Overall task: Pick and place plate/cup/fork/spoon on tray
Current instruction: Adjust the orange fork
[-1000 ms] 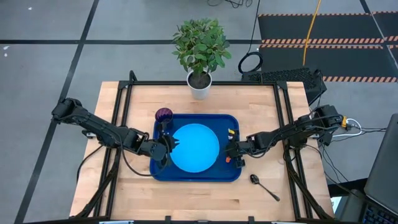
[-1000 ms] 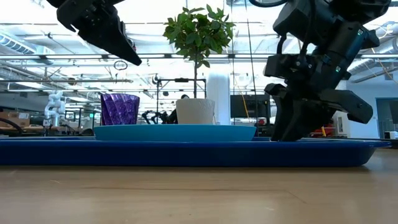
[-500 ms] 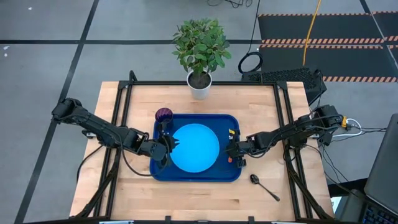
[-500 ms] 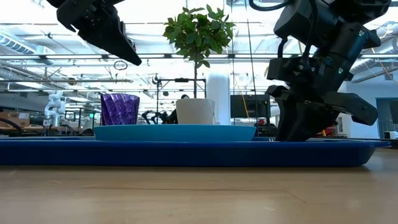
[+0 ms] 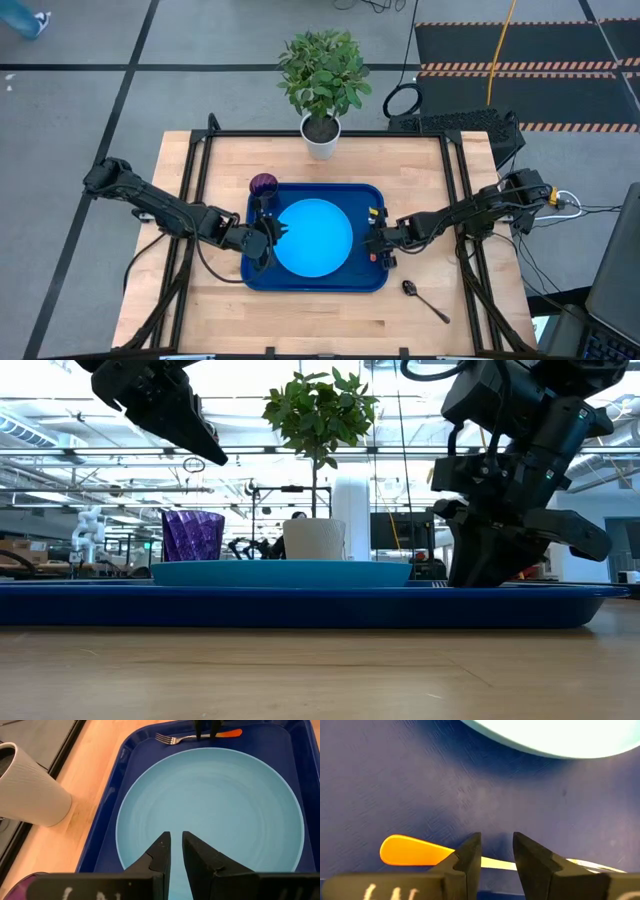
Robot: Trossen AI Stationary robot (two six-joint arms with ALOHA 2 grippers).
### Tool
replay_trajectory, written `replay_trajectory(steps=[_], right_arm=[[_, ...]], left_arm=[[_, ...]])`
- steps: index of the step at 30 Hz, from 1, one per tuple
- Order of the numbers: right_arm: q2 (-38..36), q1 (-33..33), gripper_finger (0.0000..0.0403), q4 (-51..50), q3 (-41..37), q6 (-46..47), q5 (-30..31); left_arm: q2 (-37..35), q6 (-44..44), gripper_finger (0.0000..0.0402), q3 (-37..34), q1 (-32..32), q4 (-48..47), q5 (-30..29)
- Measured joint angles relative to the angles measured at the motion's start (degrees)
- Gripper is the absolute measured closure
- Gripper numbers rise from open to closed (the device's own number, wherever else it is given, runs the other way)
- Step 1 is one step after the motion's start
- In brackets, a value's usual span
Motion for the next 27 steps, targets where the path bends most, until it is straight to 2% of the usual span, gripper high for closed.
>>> replay_trajectory(steps=[11, 15, 19, 27], right_arm=[[0.0, 0.8, 0.0298, -0.1, 2.5, -2.3, 0.4], [0.0, 0.6, 0.0298, 0.3, 4.3, -5.8, 5.6], [0.0, -1.8, 0.0298, -1.1, 4.4, -8.2, 9.0], [0.0, -7.7, 0.0298, -2.0, 3.1, -9.9, 9.1]], left_arm=[[0.0, -0.4, 0.0350, 0.0, 0.0, 0.0, 0.0], [0.0, -0.5, 0.0350, 0.0, -0.1, 0.0, 0.0], [0.0, -0.5, 0.0350, 0.0, -0.1, 0.0, 0.0], [0.0, -0.5, 0.0350, 0.0, -0.1, -0.1, 0.0]])
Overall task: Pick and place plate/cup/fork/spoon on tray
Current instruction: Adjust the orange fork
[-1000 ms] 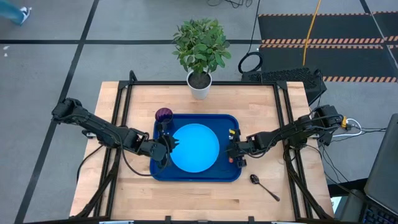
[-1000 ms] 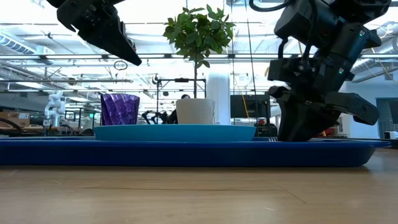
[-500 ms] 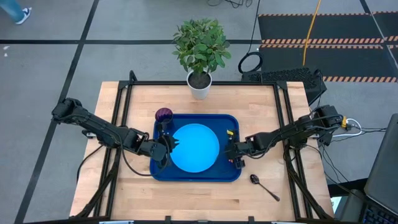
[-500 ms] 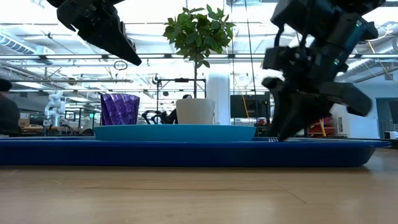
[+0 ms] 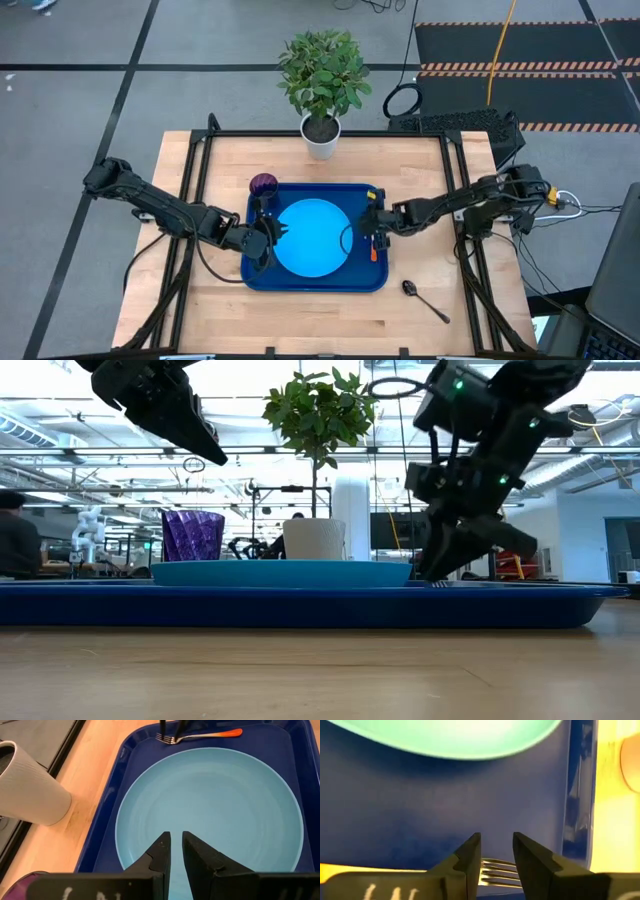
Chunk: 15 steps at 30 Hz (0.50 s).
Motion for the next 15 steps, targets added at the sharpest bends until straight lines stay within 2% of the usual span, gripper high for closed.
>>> replay_trajectory(steps=[15], right_arm=[[0.0, -5.5, 0.0298, 2.1, -0.3, -1.4, 1.6]], left_arm=[[0.0, 0.0, 0.0350, 0.0, 0.0, 0.0, 0.0]])
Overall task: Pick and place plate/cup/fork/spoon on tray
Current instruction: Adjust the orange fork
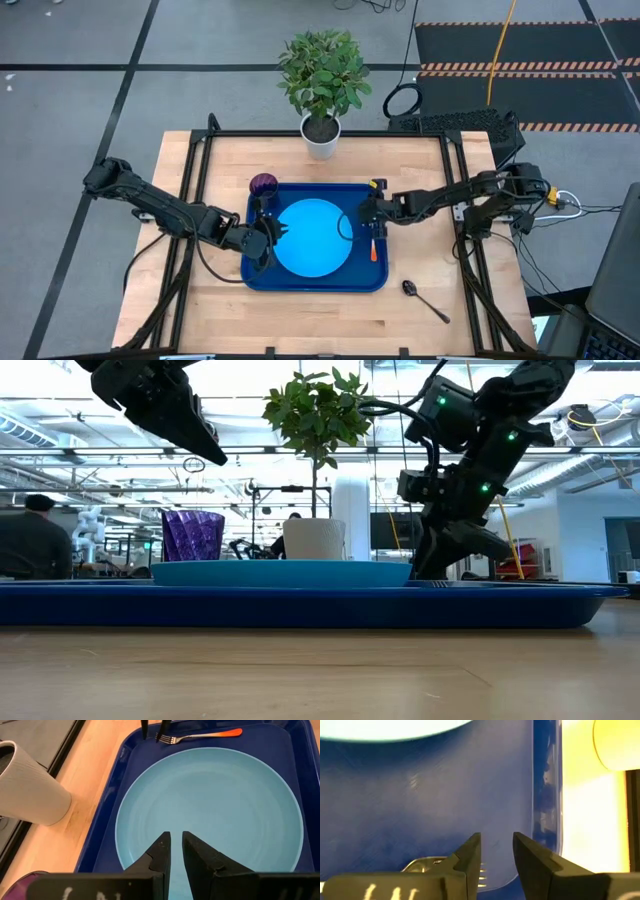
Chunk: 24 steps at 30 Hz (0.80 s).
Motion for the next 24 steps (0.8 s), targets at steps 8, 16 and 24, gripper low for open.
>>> replay_trajectory(steps=[8, 16, 24], right_arm=[[0.0, -1.4, 0.0298, 0.1, 0.0, -0.5, 0.0], [0.0, -2.6, 0.0298, -0.7, -0.1, -1.4, 0.1], [0.0, -2.7, 0.0298, -0.5, -3.1, -1.0, 0.1]], left_arm=[[0.0, 0.0, 0.0350, 0.0, 0.0, -0.2, 0.0], [0.0, -0.6, 0.0350, 0.0, 0.0, -0.5, 0.0], [0.0, -0.8, 0.0350, 0.0, 0.0, -0.5, 0.0]])
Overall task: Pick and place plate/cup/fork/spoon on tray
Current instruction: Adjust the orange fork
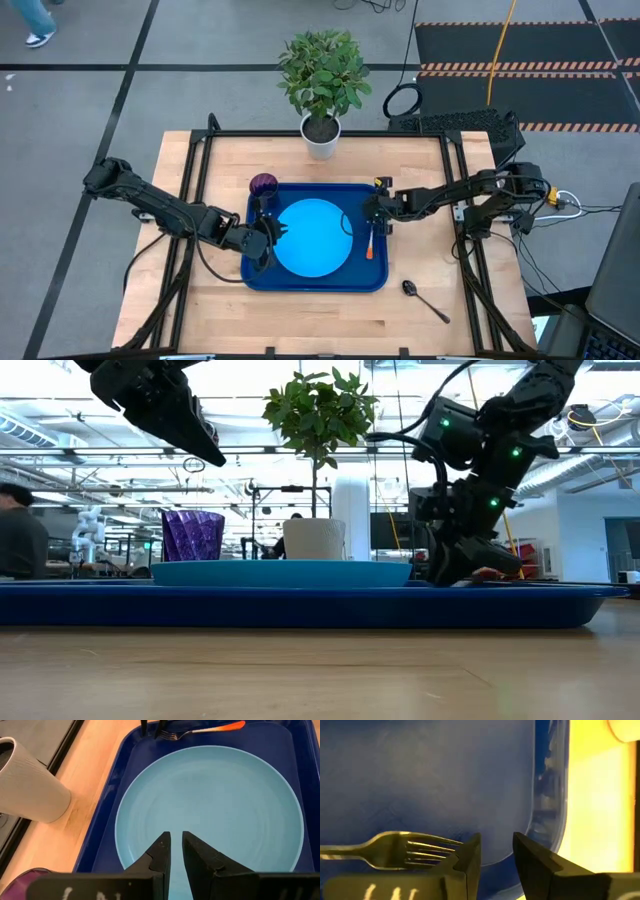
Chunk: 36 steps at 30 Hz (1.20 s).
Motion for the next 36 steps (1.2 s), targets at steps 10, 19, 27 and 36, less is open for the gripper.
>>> replay_trajectory(steps=[10, 19, 27, 36], right_arm=[[0.0, 0.6, 0.0298, 2.9, 0.0, -0.2, 0.0], [-2.8, 2.4, 0.0298, 3.4, 0.0, -1.5, 1.6], [-6.9, 2.4, 0.0298, -0.2, 0.0, -0.4, 1.3], [-6.4, 2.4, 0.0298, -3.0, -0.1, 1.6, -0.4]], left_arm=[[0.0, -0.2, 0.0350, 0.0, 0.0, -0.2, 0.0], [0.0, -0.6, 0.0350, 0.0, 0.0, -0.3, 0.0], [0.0, -1.1, 0.0350, 0.0, -0.3, -0.3, 0.0], [0.0, -1.0, 0.0350, 0.0, -0.5, -0.3, 0.0]])
